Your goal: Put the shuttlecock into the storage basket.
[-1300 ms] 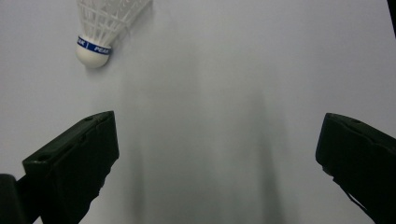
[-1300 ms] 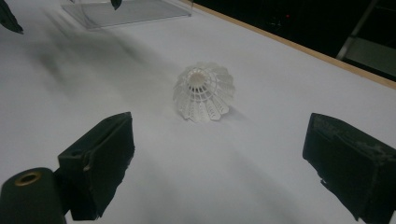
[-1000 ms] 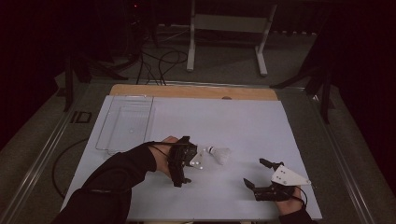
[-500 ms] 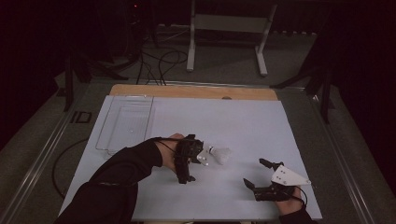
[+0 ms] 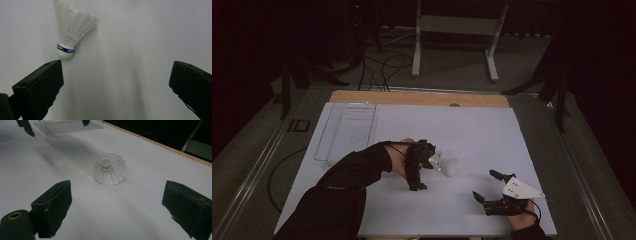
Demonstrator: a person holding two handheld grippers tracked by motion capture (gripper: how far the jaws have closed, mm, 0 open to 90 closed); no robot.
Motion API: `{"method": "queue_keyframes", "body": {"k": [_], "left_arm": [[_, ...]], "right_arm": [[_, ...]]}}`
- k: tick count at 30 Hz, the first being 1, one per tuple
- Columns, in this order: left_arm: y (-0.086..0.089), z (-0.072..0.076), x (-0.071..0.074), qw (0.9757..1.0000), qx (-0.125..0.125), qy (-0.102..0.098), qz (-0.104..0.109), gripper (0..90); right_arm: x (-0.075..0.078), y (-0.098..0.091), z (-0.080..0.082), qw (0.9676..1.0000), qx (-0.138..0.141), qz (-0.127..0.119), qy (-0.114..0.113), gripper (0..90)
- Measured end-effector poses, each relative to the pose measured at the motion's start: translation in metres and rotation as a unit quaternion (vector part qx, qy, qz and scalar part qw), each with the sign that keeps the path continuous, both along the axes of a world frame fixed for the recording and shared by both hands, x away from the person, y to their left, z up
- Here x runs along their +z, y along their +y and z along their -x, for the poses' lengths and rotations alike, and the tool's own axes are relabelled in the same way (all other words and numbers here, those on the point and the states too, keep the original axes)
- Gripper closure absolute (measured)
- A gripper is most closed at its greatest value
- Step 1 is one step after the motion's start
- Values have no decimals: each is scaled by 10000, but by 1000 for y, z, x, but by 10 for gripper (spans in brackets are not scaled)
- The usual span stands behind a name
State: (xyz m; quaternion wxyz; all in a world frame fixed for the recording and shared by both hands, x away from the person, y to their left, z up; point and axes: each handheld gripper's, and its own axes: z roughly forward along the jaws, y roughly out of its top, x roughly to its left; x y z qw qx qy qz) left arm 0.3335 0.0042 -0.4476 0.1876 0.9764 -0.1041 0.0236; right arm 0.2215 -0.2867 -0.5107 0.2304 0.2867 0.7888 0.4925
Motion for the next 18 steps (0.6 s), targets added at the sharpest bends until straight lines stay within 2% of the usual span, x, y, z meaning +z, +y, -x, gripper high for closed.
{"method": "queue_keyframes", "body": {"k": [6, 10, 16, 18], "left_arm": [[-5, -9, 4, 9999, -70, 40, 105, 0], [-9, -18, 3, 9999, 18, 109, 122, 1], [-16, -24, -1, 9999, -56, 91, -16, 1], [-19, -26, -2, 9998, -93, 140, -45, 1]], "right_arm": [[-1, 0, 0, 10000, 4, -8, 26, 90], [-1, 0, 0, 10000, 0, -5, 16, 90], [-1, 0, 0, 10000, 11, 4, 26, 90], [-1, 0, 0, 10000, 9, -8, 43, 90]]}}
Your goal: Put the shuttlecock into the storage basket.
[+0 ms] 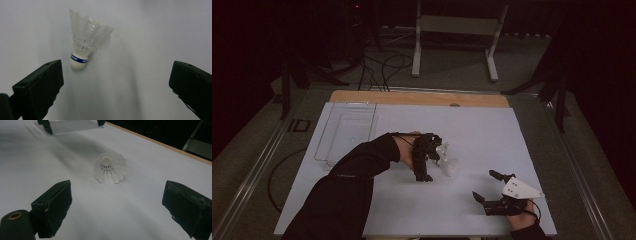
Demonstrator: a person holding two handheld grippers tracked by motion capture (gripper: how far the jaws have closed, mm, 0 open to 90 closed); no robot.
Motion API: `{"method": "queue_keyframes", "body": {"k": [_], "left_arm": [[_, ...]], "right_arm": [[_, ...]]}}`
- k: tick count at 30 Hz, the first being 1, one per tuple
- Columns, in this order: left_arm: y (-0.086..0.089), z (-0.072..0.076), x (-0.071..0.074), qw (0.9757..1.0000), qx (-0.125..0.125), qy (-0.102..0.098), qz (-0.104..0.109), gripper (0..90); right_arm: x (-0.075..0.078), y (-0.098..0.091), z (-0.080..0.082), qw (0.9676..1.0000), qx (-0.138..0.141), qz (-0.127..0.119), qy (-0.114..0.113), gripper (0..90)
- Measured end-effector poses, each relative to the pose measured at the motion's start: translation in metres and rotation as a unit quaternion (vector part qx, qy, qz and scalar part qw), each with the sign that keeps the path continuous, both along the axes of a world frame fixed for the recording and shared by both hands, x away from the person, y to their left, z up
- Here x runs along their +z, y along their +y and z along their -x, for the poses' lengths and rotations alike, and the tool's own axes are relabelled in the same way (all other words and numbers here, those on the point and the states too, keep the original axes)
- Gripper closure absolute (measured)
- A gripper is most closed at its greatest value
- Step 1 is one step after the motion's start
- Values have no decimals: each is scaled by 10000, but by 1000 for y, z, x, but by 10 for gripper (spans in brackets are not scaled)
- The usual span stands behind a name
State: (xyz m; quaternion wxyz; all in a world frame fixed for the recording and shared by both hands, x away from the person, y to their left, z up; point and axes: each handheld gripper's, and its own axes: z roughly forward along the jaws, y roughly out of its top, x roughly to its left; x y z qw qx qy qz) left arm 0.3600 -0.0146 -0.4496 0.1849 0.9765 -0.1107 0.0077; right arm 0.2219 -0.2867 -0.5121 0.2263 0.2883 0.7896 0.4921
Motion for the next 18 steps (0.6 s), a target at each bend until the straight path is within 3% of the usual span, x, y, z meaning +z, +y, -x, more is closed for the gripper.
{"method": "queue_keyframes", "body": {"k": [10, 18], "left_arm": [[-12, -9, -10, 9999, -1, -55, -132, 26], [-15, -21, -19, 10000, -63, -11, -65, 26]], "right_arm": [[0, -1, 1, 10000, 20, 14, -38, 90], [0, -1, 1, 10000, 29, -7, -18, 90]]}}
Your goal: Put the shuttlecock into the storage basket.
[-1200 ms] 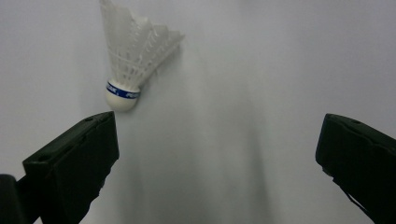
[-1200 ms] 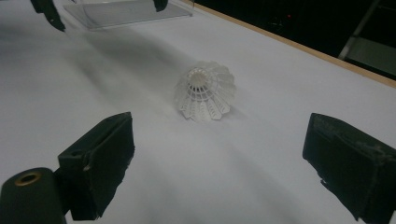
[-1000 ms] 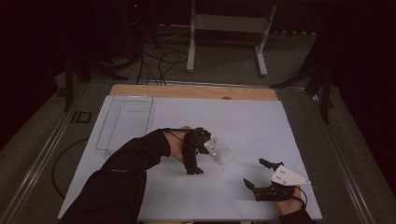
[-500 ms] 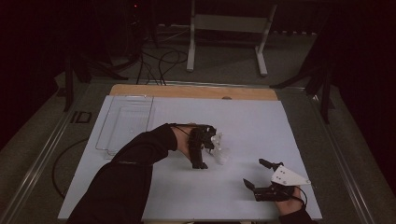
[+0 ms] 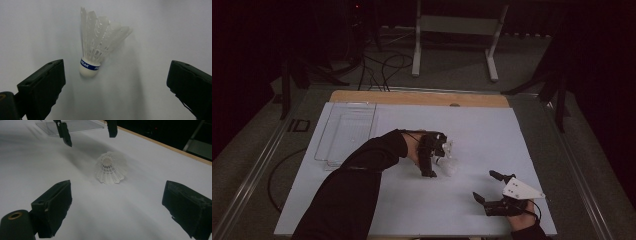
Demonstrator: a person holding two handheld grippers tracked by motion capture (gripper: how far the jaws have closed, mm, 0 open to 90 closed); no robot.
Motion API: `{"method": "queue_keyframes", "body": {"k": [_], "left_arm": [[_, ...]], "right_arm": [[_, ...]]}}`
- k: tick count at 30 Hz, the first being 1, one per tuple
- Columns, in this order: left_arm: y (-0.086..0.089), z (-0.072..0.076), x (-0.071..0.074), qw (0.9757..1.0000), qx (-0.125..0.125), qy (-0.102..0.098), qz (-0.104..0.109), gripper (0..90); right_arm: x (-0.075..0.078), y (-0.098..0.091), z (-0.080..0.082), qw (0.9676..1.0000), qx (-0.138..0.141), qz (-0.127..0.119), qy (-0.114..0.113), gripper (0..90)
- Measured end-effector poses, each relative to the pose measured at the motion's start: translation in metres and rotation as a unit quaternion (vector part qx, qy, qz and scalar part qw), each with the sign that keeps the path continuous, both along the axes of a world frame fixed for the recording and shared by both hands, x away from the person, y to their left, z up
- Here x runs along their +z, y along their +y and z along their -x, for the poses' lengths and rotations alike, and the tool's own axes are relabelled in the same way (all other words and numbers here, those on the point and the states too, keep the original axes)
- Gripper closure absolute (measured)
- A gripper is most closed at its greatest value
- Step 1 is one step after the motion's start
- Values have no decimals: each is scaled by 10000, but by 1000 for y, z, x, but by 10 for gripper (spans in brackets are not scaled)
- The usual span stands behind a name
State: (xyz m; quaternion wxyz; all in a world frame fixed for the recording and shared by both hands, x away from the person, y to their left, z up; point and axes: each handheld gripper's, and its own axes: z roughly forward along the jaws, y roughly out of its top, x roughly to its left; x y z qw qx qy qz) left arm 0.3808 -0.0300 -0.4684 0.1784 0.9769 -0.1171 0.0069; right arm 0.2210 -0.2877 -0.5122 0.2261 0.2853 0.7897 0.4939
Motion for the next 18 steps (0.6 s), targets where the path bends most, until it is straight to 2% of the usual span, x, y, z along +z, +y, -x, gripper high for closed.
{"method": "queue_keyframes", "body": {"k": [4, 8, 13, 14, 15, 17, 18], "left_arm": [[0, -4, -7, 10000, -47, -36, -29, 26], [0, -9, -13, 9999, 49, -113, -78, 45], [-1, -12, -17, 10000, 18, -60, -54, 61], [-2, -13, -18, 9999, 7, -128, -25, 76], [-2, -14, -18, 10000, -21, -93, -26, 87], [-3, -13, -20, 9997, -61, -229, 2, 122], [-4, -14, -22, 9997, -94, -209, -25, 145]], "right_arm": [[-1, 0, 0, 10000, 3, -8, 25, 90], [-1, 0, 0, 10000, 6, -22, 33, 90], [-1, -1, 0, 10000, -3, -21, 44, 91], [-1, -1, 0, 10000, 3, -16, 43, 91], [-1, -1, -1, 10000, 2, -20, 49, 91], [-2, -1, -1, 10000, 11, -25, 64, 91], [-2, -1, -1, 10000, 14, -25, 60, 91]]}}
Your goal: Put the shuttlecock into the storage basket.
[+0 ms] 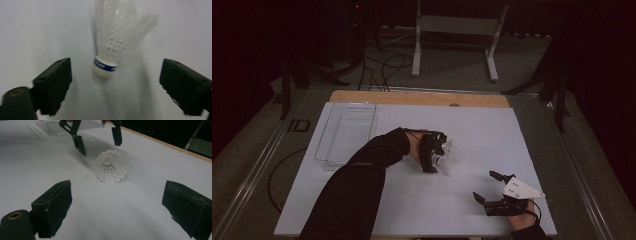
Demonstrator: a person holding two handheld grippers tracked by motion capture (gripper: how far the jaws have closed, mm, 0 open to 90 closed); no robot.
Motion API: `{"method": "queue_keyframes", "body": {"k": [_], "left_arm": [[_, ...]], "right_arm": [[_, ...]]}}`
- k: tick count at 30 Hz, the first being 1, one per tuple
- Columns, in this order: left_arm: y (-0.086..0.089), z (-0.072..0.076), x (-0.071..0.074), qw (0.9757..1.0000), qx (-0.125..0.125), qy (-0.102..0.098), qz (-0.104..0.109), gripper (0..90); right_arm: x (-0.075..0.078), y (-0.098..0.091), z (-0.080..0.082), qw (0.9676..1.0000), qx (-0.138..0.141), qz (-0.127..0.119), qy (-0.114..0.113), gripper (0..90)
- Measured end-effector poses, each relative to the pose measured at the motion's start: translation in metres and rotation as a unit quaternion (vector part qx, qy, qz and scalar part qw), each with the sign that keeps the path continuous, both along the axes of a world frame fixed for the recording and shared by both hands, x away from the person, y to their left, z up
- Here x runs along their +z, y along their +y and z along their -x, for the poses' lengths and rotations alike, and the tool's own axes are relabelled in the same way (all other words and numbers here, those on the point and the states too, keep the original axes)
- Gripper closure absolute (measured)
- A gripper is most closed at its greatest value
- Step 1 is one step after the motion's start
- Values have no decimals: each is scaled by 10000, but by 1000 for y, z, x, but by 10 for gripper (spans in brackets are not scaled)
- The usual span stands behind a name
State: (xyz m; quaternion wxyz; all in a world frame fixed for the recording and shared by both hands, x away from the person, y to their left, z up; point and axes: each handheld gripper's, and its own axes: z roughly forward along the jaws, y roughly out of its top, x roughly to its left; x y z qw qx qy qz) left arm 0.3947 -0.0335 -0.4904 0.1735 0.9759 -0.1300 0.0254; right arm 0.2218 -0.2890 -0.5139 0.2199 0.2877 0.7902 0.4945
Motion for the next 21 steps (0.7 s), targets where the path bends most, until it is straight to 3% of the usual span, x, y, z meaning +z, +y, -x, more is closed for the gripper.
{"method": "queue_keyframes", "body": {"k": [4, 8, 12, 21], "left_arm": [[-3, 0, -7, 9995, -218, -153, -179, 188], [-5, -1, -9, 9992, -313, -136, -195, 261], [-7, -2, -9, 9983, -472, -243, -244, 341], [-6, -7, -18, 9975, -482, -378, -348, 497]], "right_arm": [[0, 1, 0, 10000, 11, -7, 24, 91], [0, 0, 0, 10000, 16, -10, 14, 91], [0, 0, 0, 10000, 32, -19, 14, 91], [1, 0, 0, 10000, 18, -21, -5, 92]]}}
